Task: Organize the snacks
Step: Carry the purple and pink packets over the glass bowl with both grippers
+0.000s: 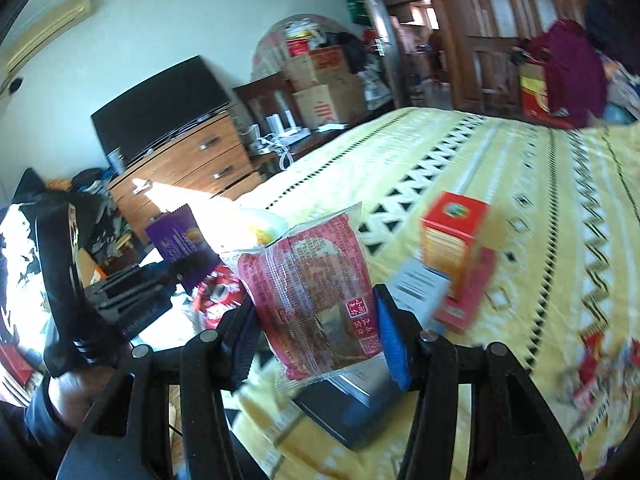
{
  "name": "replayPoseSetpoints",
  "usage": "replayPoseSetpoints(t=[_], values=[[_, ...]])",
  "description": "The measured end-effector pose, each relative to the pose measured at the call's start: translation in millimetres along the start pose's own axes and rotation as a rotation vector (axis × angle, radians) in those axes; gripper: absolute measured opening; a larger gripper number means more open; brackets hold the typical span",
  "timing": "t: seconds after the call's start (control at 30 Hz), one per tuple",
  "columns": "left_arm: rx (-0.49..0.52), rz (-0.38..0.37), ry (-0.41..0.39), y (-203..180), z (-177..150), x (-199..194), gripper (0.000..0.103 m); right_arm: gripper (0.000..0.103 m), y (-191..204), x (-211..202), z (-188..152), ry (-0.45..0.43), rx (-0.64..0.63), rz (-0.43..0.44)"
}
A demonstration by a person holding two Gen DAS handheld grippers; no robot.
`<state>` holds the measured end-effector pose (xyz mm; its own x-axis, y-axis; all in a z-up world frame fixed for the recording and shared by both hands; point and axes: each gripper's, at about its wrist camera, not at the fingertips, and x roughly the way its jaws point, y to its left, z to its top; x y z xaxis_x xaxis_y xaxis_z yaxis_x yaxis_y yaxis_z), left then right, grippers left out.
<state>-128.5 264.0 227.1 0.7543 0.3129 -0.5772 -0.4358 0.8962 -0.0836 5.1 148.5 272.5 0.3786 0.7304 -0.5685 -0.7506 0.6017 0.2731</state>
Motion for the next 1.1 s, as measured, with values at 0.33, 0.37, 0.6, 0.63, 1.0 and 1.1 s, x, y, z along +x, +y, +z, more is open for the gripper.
replayPoseSetpoints(t=[0.33, 0.37, 0.6, 0.63, 1.0, 1.1], values=[[-0.067, 0.056, 0.039, 46.6, -3.2, 17.4, 0.019, 0.057, 87.8, 75.5, 29.5, 0.069, -0.1, 0.083], [-0.072, 0.06, 0.042, 49.1, -4.0, 19.6, 0.019, 0.057, 92.2, 82.2, 29.3, 0.079, -0.103, 0.088], [-0.104, 0.065, 0.063, 67.7, -10.5, 24.1, 0.019, 0.057, 114.2, 115.9, 26.8, 0.125, -0.128, 0.099], [-0.105, 0.064, 0.065, 70.0, -11.3, 23.6, 0.019, 0.057, 116.5, 119.1, 26.6, 0.129, -0.13, 0.099], [-0.136, 0.042, 0.08, 89.4, -13.0, 27.0, 0.019, 0.057, 120.2, 138.0, 24.8, 0.159, -0.139, 0.097], [-0.146, 0.04, 0.085, 90.4, -13.7, 27.8, 0.019, 0.057, 123.8, 142.3, 25.4, 0.166, -0.146, 0.094]])
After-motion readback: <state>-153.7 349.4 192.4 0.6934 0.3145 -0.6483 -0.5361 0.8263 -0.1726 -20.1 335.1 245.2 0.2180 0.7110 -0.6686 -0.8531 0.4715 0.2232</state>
